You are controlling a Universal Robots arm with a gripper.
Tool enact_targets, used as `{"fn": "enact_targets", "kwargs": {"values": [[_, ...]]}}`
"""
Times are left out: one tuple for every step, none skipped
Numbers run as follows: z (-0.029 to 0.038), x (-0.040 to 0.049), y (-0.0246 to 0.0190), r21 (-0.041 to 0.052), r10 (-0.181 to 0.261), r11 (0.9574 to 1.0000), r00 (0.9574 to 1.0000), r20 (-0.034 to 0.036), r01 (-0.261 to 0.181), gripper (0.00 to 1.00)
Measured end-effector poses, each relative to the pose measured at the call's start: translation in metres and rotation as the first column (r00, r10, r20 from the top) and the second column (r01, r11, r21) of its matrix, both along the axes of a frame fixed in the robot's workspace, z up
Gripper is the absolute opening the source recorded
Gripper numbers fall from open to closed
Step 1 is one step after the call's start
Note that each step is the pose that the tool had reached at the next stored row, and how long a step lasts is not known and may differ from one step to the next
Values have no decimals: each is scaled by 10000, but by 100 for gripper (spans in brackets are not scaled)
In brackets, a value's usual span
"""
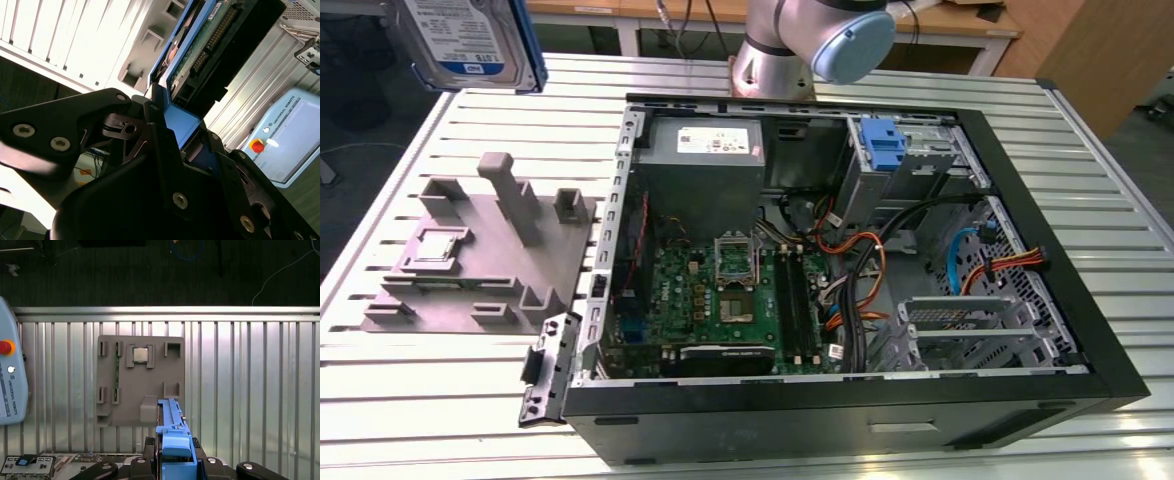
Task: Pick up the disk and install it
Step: 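Pick up the disk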
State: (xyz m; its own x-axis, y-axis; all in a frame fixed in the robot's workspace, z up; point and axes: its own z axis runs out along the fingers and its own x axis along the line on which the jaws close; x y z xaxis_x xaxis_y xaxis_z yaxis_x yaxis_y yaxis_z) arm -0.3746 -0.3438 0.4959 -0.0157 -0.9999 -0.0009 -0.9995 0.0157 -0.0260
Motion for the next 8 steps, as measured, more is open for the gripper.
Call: {"fn": "enact_targets", "kwargs": {"values": [[0,5,0,0,-1,10000,10000,0,1,37],[0,10,0,0,-1,10000,10000,1,1,37],[0,16,0,0,0,10000,10000,0,0,37],[0,21,0,0,0,10000,10000,0,0,37],[0,24,0,0,0,10000,10000,0,0,37],[0,24,0,0,-1,10000,10000,0,1,37],[0,27,0,0,0,10000,10000,0,0,37],[0,28,0,0,-1,10000,10000,0,1,37]]}}
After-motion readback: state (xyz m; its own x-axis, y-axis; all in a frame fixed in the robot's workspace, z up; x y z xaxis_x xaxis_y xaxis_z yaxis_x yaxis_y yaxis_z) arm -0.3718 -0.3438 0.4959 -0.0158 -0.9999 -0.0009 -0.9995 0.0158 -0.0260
